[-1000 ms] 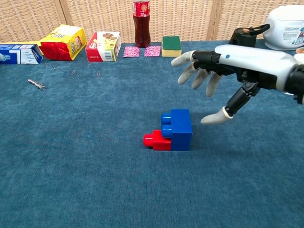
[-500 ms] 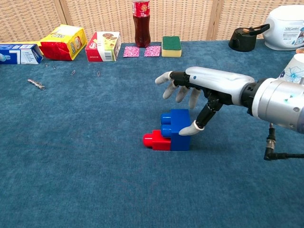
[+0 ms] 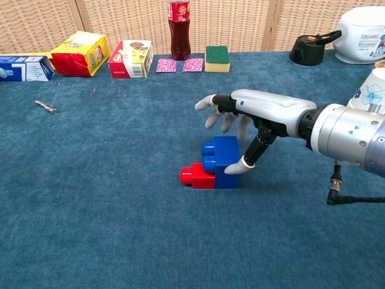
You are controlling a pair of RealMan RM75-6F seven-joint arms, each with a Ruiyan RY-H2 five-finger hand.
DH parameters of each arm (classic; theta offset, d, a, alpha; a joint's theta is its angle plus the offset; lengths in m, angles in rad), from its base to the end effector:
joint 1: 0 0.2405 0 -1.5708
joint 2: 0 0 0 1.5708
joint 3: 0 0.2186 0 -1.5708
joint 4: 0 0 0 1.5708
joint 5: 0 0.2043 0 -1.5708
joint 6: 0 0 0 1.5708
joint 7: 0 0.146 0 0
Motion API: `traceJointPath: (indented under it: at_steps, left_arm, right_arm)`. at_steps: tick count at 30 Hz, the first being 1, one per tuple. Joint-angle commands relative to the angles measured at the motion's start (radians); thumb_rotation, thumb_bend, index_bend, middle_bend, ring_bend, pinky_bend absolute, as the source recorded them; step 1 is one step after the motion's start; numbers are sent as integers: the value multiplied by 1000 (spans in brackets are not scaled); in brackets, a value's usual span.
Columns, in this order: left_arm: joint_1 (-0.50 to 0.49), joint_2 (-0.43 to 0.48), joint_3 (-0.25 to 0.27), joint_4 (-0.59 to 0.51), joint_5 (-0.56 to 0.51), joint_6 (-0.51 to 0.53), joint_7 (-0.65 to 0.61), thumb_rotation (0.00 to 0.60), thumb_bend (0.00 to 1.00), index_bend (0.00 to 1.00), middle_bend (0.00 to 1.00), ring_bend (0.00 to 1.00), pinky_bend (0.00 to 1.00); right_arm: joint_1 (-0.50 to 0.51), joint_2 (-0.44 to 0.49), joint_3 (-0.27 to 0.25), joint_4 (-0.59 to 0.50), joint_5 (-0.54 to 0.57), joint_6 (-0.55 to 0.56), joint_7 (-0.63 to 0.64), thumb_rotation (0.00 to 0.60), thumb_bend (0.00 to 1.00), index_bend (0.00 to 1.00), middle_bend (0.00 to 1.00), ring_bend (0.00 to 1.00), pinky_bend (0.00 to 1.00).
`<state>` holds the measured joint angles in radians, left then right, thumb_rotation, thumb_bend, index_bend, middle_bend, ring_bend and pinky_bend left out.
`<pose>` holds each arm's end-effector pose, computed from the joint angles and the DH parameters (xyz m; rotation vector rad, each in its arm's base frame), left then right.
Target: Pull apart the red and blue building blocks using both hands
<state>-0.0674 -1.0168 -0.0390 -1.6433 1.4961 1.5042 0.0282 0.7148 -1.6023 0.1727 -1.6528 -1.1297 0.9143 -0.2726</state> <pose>-0.2806 0.1728 0.1758 -1.3947 -0.8307 -0.8250 -0.0766 -0.2703 -0.0411 1.9741 -1.2229 1.0715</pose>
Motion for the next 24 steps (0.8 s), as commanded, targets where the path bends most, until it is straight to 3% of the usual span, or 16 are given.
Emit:
traceJointPath:
  at_steps: [1,12,17,24]
  left_arm:
    - [1,0,0,2,-2,0,-2,600,220,370,324,274,324]
    - [3,1,3,14,-3,-4,-8,600,221,370,324,274,324]
    - [-3,-1,6,11,12,-8,-5,600,221,370,324,274,324]
    - [-35,6,9,-18,51,-37,21,600,220,370,324,274,324]
  right_arm:
    - [0,-3,-2,0,5,6,-3,600,200,101,242,301,368]
    - [8,-47,-12,50,19,7,3,600,200,335,402,468,441]
    - [1,-54,-8,60,-7,28,34,600,207,464,512,600,530]
    - [-10,-5,0,12,-39,41,72,600,212,510,560,674,594]
